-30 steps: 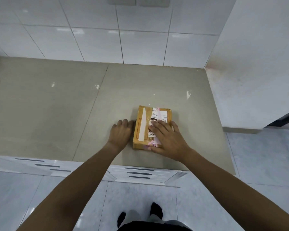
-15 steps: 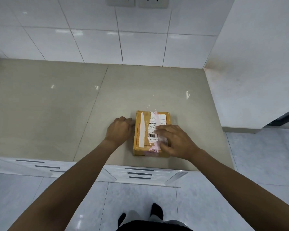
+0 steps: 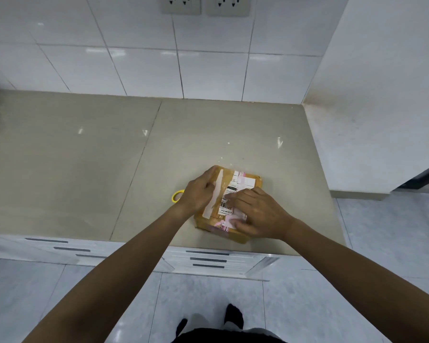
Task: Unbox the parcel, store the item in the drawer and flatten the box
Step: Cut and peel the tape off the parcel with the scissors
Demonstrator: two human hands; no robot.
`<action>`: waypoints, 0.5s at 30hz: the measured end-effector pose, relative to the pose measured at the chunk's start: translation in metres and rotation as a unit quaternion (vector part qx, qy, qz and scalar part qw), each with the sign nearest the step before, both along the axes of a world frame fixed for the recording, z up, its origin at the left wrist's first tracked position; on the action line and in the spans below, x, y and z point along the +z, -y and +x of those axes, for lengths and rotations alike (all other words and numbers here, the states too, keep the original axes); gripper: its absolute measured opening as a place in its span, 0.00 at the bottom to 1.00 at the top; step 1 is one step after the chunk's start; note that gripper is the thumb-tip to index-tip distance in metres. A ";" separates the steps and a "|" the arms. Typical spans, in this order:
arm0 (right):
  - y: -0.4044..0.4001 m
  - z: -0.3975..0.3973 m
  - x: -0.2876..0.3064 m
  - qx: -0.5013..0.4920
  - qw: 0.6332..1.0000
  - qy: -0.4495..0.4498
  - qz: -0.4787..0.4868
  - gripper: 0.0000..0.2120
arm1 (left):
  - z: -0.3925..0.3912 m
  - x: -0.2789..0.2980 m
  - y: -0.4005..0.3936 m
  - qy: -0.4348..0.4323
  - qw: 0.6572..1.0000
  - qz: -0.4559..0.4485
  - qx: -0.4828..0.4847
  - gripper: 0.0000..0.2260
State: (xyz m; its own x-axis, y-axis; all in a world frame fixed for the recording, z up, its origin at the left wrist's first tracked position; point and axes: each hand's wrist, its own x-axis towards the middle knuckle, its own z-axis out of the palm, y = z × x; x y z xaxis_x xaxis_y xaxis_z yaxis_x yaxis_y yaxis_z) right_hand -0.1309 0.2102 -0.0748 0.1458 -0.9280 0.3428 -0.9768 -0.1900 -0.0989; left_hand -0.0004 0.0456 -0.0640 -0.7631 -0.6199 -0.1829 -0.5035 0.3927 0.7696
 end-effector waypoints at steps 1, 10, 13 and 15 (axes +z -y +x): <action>-0.001 0.001 -0.001 0.003 1.000 -0.002 -0.003 0.14 | 0.002 -0.002 0.000 0.014 1.000 -0.003 -0.009 0.22; 0.012 0.008 -0.004 0.019 0.997 -0.067 -0.041 0.07 | 0.004 -0.001 -0.010 0.044 0.996 -0.078 -0.021 0.23; 0.010 0.009 -0.006 -0.017 0.999 -0.040 -0.027 0.07 | 0.006 -0.001 -0.016 0.042 0.995 -0.094 -0.016 0.23; 0.010 0.009 -0.004 -0.042 0.999 -0.011 -0.020 0.09 | 0.006 -0.001 -0.019 0.034 0.994 -0.102 -0.017 0.23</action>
State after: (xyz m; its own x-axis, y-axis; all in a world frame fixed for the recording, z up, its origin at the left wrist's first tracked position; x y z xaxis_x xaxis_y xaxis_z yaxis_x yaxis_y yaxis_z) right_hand -0.1218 0.2003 -0.0791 0.0758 -0.9228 0.3779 -0.9913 -0.1106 -0.0713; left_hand 0.0058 0.0648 -0.0654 -0.7738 -0.6242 -0.1075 -0.5359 0.5548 0.6364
